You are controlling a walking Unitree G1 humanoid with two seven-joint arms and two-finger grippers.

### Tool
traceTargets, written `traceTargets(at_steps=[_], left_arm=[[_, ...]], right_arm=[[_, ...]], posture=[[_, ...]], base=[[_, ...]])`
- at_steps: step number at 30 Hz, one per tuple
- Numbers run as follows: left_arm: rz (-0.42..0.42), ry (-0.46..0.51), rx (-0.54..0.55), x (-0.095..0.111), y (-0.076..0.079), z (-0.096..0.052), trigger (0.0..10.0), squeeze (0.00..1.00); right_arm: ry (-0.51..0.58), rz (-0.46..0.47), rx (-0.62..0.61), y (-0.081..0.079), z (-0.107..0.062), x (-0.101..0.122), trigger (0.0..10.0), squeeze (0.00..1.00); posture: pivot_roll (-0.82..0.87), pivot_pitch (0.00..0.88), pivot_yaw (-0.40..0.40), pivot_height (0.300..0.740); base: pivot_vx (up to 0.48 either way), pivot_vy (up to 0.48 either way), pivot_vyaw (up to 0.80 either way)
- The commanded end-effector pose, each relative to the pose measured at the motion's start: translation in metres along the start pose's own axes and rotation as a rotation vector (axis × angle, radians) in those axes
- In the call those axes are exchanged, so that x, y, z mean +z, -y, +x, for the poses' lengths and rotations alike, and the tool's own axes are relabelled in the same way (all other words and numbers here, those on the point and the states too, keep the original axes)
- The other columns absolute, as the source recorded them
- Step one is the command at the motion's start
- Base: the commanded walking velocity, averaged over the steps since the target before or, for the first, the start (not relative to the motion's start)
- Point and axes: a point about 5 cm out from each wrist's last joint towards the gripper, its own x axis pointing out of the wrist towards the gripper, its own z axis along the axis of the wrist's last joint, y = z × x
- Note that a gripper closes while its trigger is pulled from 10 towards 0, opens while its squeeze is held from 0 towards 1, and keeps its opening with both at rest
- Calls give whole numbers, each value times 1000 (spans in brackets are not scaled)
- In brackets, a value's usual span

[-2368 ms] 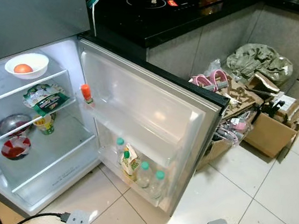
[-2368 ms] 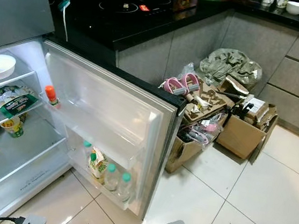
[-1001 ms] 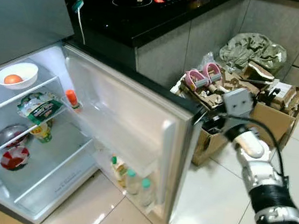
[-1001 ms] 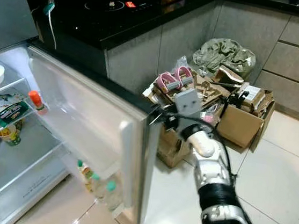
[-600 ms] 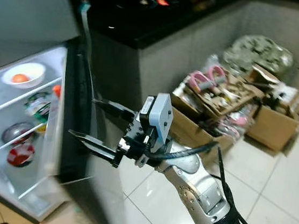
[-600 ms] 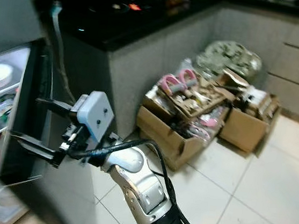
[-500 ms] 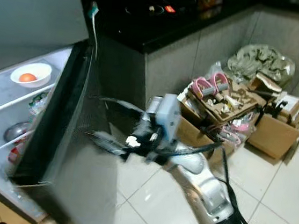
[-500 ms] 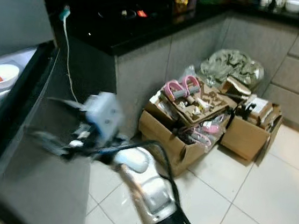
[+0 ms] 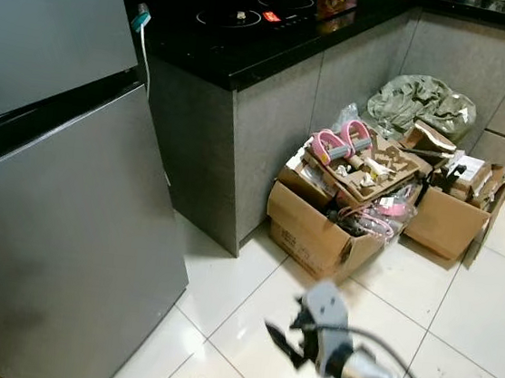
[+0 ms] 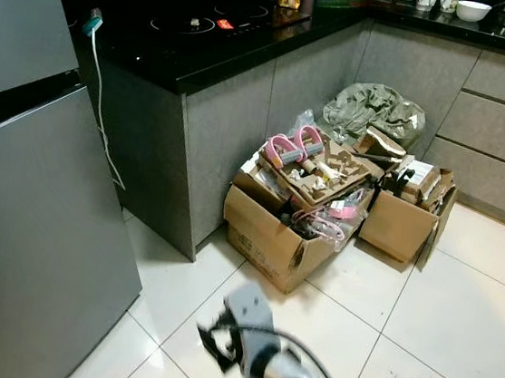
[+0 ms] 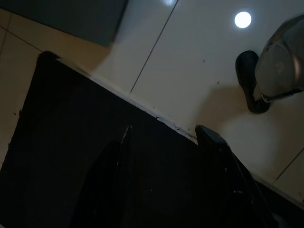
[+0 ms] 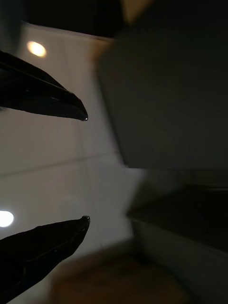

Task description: Restocking fridge

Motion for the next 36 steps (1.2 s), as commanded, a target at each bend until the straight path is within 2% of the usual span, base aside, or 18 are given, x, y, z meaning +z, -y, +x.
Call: traceTargets(at_steps=[1, 2, 4, 5, 9, 10, 11, 13, 14, 18, 21, 23, 24, 26, 28, 33, 35, 36], left_arm=[[-18, -15, 10, -7, -2, -4, 10000, 0], [-19, -11, 9, -6, -2, -4, 10000, 0], [-30, 1, 14, -6, -2, -4, 10000, 0], [-30, 1, 14, -6, -2, -4, 10000, 0], [-53, 18, 42, -4, -5, -3, 10000, 0], [-69, 44, 60, 8, -5, 4, 10000, 0], [-69, 44, 60, 8, -5, 4, 10000, 0], [-79, 78, 72, 28, -2, 17, 10000, 0], [-79, 78, 72, 28, -2, 17, 10000, 0], [-128, 126, 99, 66, 14, 39, 10000, 0], [-157, 179, 102, 87, 20, 47, 10000, 0], [-146, 248, 113, 105, 22, 50, 10000, 0], [-146, 248, 113, 105, 22, 50, 10000, 0], [-129, 345, 146, 126, 21, 49, 10000, 0], [-171, 406, 187, 143, 18, 48, 10000, 0], [-282, 486, 244, 166, 16, 40, 10000, 0], [-322, 557, 273, 181, 16, 31, 10000, 0], [-313, 605, 284, 191, 17, 26, 10000, 0]], right_arm=[[-52, -2, -73, 5, -3, -16, 10000, 0], [-91, 0, -115, 7, -5, -26, 10000, 0], [-140, 71, -223, 12, -12, -42, 10000, 0], [-140, 71, -223, 12, -12, -42, 10000, 0], [-200, 125, -364, 17, -23, -61, 10000, 0], [-218, 138, -418, 19, -28, -69, 10000, 0], [-218, 138, -418, 19, -28, -69, 10000, 0], [-232, 132, -446, 20, -31, -76, 10000, 0], [-232, 132, -446, 20, -31, -76, 10000, 0], [-314, 159, -545, 21, -45, -97, 10000, 0], [-339, 184, -635, 25, -53, -104, 10000, 0], [-325, 198, -693, 29, -56, -104, 10000, 0], [-325, 198, -693, 29, -56, -104, 10000, 0], [-284, 204, -719, 33, -55, -99, 10000, 0], [-241, 200, -718, 35, -51, -92, 10000, 0], [-142, 186, -703, 40, -43, -75, 10000, 0], [-67, 186, -672, 41, -37, -61, 10000, 0], [-17, 180, -646, 41, -33, -51, 10000, 0]], posture=[[-88, 141, 51, 740], [-88, 141, 51, 740], [-81, 143, 52, 740], [-81, 143, 52, 740], [-77, 143, 49, 740], [-77, 143, 47, 740], [-77, 143, 47, 740], [-78, 141, 43, 740], [-78, 141, 43, 740], [-79, 140, 42, 740], [-81, 138, 39, 740], [-81, 138, 39, 740], [-81, 138, 39, 740], [-87, 138, 38, 740], [-87, 137, 37, 740], [-86, 137, 35, 740], [-87, 138, 31, 740], [-85, 137, 30, 740]], base=[[0, 0, 0], [0, 0, 0], [0, 0, 0], [0, 0, 0], [0, 0, 0], [0, 0, 0], [0, 0, 0], [0, 0, 0], [0, 0, 0], [0, 0, 0], [0, 0, 0], [0, 0, 0], [0, 0, 0], [0, 0, 0], [0, 0, 0], [0, 0, 0], [0, 0, 0], [0, 0, 0]])
